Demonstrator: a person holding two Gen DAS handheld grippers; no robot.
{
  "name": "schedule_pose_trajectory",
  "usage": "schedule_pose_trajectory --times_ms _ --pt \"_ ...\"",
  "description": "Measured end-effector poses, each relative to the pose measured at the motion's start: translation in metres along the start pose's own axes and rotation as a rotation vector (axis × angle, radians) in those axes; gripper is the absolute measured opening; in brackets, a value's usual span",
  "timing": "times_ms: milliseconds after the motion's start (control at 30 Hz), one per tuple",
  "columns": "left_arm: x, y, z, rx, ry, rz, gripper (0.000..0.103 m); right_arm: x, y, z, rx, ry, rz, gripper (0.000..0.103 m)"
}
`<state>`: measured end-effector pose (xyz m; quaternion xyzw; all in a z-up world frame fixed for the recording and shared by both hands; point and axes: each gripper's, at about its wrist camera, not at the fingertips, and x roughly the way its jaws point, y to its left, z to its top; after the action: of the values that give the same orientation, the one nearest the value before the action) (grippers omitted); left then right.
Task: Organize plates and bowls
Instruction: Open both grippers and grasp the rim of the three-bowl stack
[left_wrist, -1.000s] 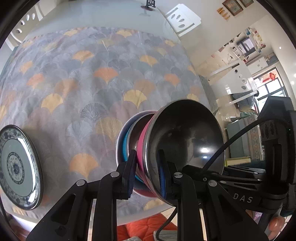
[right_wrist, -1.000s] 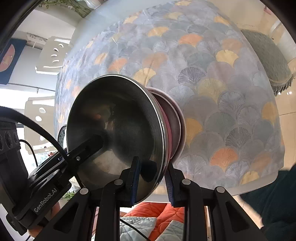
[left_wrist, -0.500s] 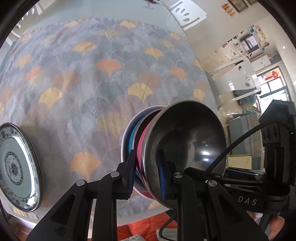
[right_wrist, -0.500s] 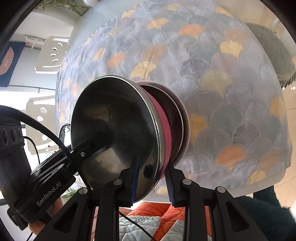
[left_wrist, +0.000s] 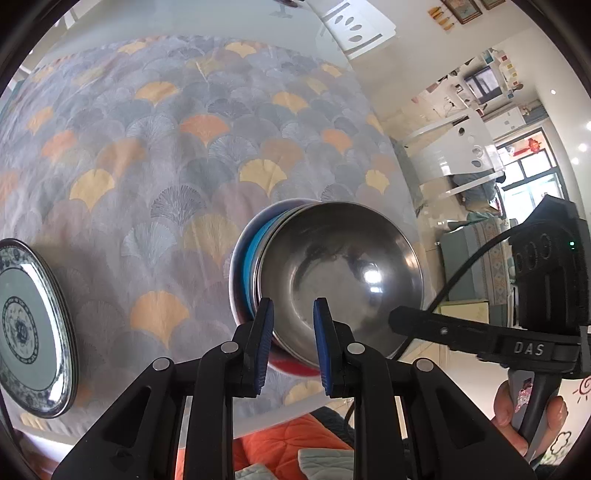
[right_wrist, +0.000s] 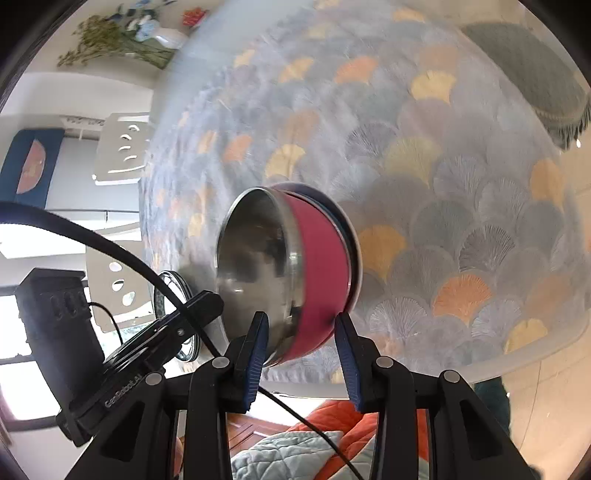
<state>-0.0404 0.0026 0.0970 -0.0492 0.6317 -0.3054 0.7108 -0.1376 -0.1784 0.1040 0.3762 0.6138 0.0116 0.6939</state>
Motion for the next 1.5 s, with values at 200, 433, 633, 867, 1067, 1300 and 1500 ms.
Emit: schedule_pose_trajectory --times_ms 200,433,633,867,1067,1300,1500 --pt "-0.008 0.009 -0.007 -0.009 -0.013 -0.014 0.018 -0.01 0.0 -0.009 -0.008 -0.065 -0.057 0.036" --pt "-0.015 0.011 -0.014 0.005 -0.024 -0.011 0.019 0.007 -0.033 -0.003 0.099 -0.051 -0.013 0.036" --pt "-0.026 0.016 -0.017 -0.037 -0.063 0.012 0.019 -0.001 -0.018 0.003 0.04 -0.048 0.026 0.036" --pt "-0.046 -0.012 -0.013 0.008 -0.145 0.096 0.019 -0.05 0.043 -0.005 -0.278 -0.186 -0.223 0.038" --pt "-0.051 -0.03 -0.007 -0.032 -0.223 0.086 0.034 -0.079 0.064 -0.022 -0.406 -0.272 -0.226 0.056" --pt "-0.046 -0.046 0.01 -0.025 -0.268 0.165 0.034 -0.069 0.039 -0.011 -0.333 -0.214 -0.178 0.056" --pt "-0.05 -0.053 0.02 -0.031 -0.313 0.221 0.064 -0.066 0.023 0.004 -0.301 -0.187 -0.148 0.056"
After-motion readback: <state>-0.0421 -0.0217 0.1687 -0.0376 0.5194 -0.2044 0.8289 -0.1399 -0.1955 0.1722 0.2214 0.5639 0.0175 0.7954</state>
